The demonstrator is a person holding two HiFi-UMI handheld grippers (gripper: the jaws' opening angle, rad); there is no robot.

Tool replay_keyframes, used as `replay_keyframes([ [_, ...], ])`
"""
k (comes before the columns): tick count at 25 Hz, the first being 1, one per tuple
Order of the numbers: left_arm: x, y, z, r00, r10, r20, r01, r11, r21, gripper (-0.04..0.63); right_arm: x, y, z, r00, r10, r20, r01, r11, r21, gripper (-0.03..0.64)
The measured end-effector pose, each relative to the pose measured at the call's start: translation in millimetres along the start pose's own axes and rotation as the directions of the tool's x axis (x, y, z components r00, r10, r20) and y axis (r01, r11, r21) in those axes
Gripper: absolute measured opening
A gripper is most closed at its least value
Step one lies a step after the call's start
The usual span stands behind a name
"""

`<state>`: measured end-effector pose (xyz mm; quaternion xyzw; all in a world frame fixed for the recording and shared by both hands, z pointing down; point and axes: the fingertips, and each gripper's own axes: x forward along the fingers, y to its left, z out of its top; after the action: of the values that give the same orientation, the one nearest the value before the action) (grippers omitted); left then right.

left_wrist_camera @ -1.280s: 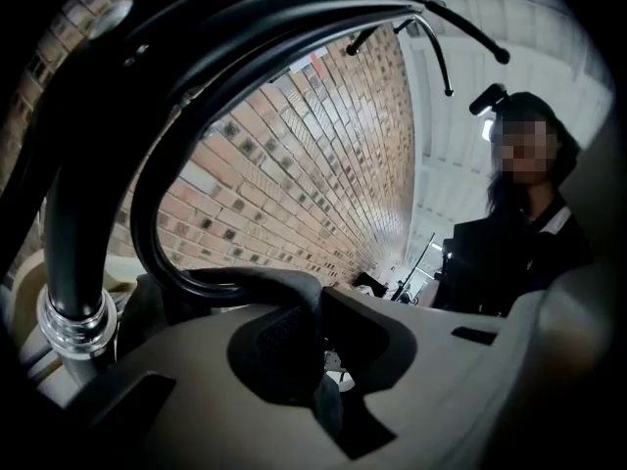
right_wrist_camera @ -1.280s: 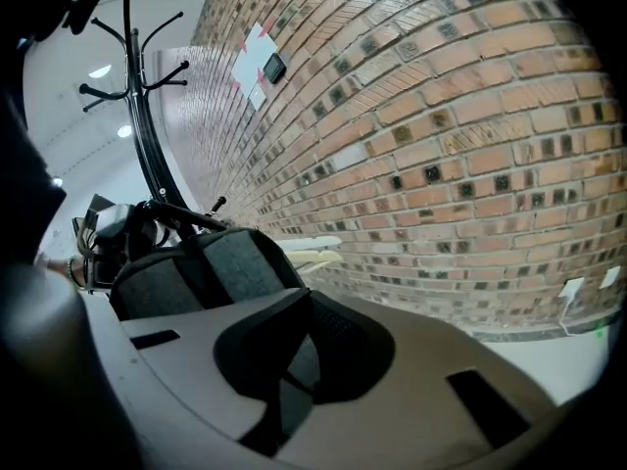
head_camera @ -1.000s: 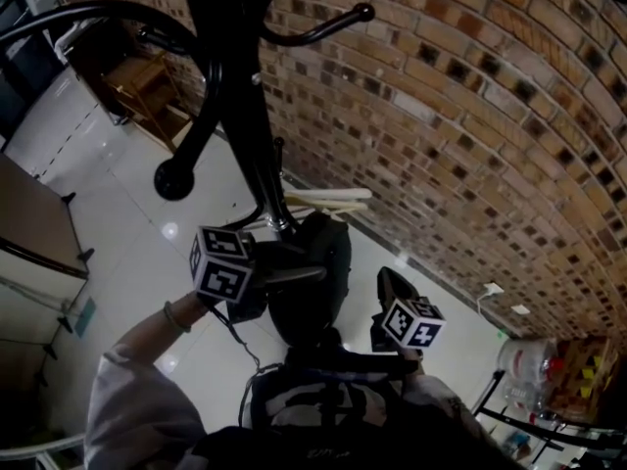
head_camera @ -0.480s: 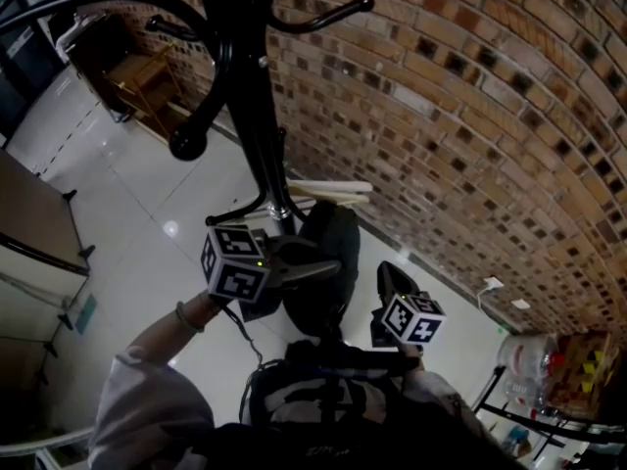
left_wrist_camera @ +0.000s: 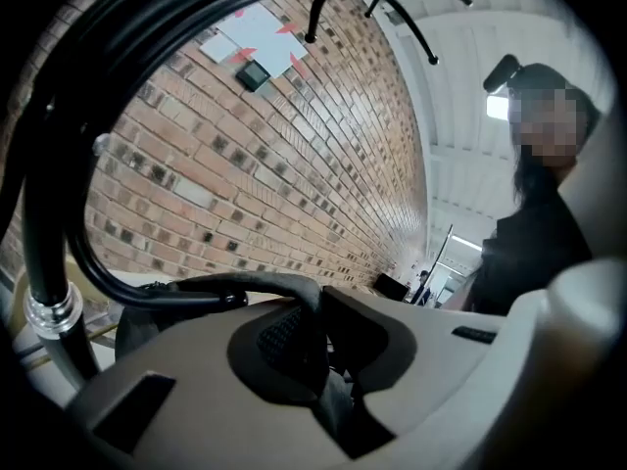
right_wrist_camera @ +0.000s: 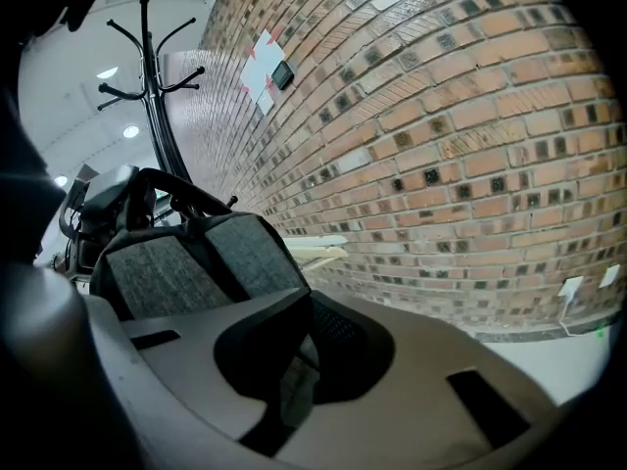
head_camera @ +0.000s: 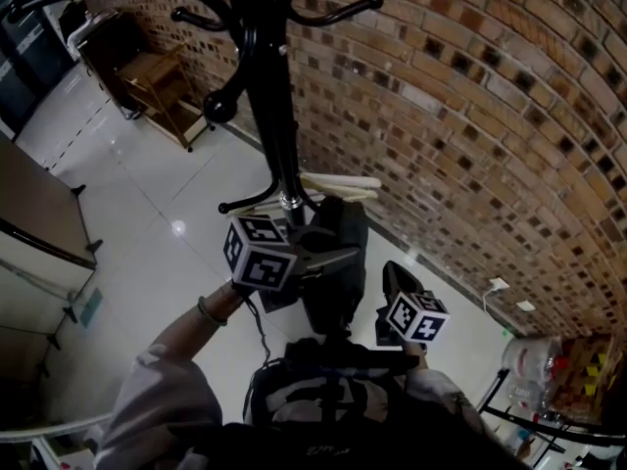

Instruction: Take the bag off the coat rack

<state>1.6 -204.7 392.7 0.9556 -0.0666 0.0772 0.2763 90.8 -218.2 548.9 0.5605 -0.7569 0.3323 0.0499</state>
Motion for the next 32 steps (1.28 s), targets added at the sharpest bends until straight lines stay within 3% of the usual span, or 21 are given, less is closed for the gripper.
replay_keyframes([
  [4,24,-26,-27,0.989,-0.046,-0.138,0.06,0.993,0.102,0.041,-9,-1,3,1.0,-0.004,0.024,0.004,1.0,0.007,-0.009],
  [6,32,-28,-49,0.98,-0.043,-0.195,0.063,0.993,0.097,0.041,-14,-5,5,0.999,-0.015,0.038,0.014,1.0,0.014,-0.009],
  [8,34,-17,-69,0.978,-0.016,-0.208,0.026,0.999,0.045,0.041,-21,-11,5,0.998,-0.029,0.048,0.028,0.999,0.023,-0.009],
  [12,37,-3,-103,0.988,-0.001,-0.157,-0.017,0.994,-0.112,0.041,-34,-23,-2,0.997,-0.058,0.051,0.056,0.998,0.042,-0.009],
  [17,43,-5,-126,0.997,0.029,-0.074,-0.047,0.966,-0.256,0.041,-45,-30,-10,0.996,-0.07,0.054,0.067,0.996,0.06,-0.009],
  [23,38,-9,-128,0.995,0.1,-0.016,-0.1,0.958,-0.268,0.041,-49,-25,-8,0.997,-0.04,0.07,0.037,0.998,0.042,-0.009],
  [32,11,16,-108,0.967,0.234,0.102,-0.193,0.932,-0.306,0.041,-35,8,6,0.997,0.049,0.058,-0.047,0.999,-0.026,-0.011],
])
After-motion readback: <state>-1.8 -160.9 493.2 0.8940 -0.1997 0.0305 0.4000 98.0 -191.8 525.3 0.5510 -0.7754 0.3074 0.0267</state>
